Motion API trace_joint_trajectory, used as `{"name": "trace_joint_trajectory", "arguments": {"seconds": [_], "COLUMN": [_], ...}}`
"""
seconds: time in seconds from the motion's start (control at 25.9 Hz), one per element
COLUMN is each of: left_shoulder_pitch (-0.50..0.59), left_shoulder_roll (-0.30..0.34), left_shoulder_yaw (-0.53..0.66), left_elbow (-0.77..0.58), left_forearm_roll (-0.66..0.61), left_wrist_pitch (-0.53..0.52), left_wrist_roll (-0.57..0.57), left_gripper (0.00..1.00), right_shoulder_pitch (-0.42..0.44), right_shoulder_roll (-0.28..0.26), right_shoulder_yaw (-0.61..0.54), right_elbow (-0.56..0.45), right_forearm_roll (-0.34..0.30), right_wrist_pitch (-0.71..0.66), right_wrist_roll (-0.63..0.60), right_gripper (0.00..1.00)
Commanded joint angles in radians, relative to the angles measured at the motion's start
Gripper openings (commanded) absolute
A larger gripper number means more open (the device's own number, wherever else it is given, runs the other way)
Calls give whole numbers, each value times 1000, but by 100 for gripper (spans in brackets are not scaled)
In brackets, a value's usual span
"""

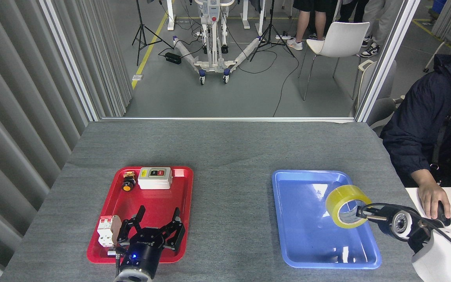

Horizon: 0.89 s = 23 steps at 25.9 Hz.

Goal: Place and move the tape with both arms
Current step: 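Carry the tape over the blue tray and lower it with the right gripper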

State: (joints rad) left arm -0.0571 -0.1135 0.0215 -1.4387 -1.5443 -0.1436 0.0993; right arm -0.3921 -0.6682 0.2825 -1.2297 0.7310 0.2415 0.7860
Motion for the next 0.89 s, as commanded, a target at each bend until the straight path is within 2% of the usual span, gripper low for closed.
{"name": "trace_joint_trajectory", "arguments": {"seconds": [0.0, 0.15, 0.23, 0.35, 0.5, 0.77, 0.85], "left_shoulder_pitch": [-1, -3, -3, -4, -7, -9, -9], "left_shoulder_roll": [2, 3, 3, 5, 6, 5, 5], "left_shoulder_yaw": [0, 1, 3, 3, 2, 3, 3], "left_elbow": [1, 1, 0, 0, 1, 6, 7], "left_forearm_roll": [0, -2, -2, -2, -8, -8, -8], "left_wrist_pitch": [6, 9, 12, 15, 13, 15, 13], "left_wrist_roll": [5, 16, 16, 17, 17, 17, 17], "left_gripper": [99, 99, 99, 99, 100, 99, 100], "right_shoulder_pitch": [-85, -228, -274, -286, -284, -278, -277], "right_shoulder_roll": [30, 82, 98, 102, 128, 131, 133], "right_shoulder_yaw": [52, 155, 199, 210, 230, 242, 242], "right_elbow": [114, 334, 386, 401, 407, 418, 417], "right_forearm_roll": [-1, -1, -8, -51, -51, -41, -39], "right_wrist_pitch": [10, 5, 2, 1, 4, 9, 10], "right_wrist_roll": [1, 3, 1, -2, -5, -14, -14], "right_gripper": [16, 19, 19, 19, 22, 23, 27]}}
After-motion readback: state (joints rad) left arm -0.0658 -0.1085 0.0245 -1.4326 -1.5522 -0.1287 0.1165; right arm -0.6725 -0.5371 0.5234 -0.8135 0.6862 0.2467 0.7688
